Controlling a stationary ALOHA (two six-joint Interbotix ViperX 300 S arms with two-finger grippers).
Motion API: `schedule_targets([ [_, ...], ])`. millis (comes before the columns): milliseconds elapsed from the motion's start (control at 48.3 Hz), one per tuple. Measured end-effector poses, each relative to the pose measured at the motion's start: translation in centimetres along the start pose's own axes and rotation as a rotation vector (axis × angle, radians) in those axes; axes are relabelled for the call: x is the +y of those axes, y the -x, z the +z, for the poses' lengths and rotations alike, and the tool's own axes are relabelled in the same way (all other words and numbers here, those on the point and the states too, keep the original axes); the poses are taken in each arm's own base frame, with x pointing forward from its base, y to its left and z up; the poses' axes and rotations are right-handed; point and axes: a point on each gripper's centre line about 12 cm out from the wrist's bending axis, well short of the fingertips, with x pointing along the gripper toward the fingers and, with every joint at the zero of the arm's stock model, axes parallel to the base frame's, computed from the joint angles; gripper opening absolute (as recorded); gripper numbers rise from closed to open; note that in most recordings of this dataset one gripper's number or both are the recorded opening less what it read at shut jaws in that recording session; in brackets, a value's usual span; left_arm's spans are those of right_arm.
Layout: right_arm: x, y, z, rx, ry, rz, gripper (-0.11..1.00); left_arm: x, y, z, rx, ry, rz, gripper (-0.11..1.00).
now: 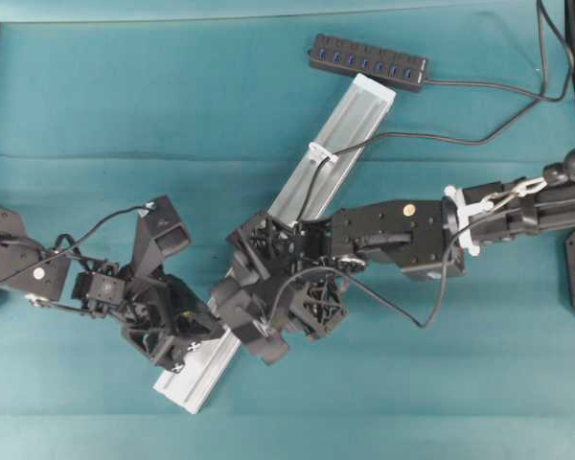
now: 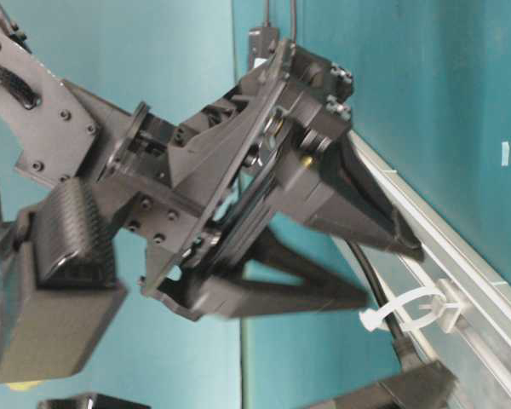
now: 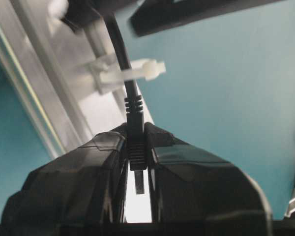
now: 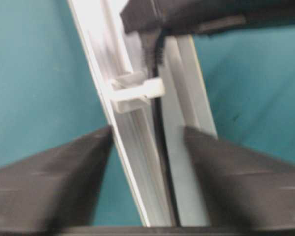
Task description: Pass the USB cable through three rings with both arms.
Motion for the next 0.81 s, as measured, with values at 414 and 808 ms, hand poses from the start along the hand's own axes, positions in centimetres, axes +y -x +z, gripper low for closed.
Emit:
schedule_targets([
  [414,-2.2,3.6,-2.1,-0.028,-0.173,-0.074,0.87,-1.0,1.1,-1.3,0.025,0.008,-0.035,0.1],
  [808,-1.7,6.2,-3.6,-0.132,-0.369,-0.169,0.87,-1.6,3.0,-0.9,-0.004,-0.006,-0.077,0.1],
])
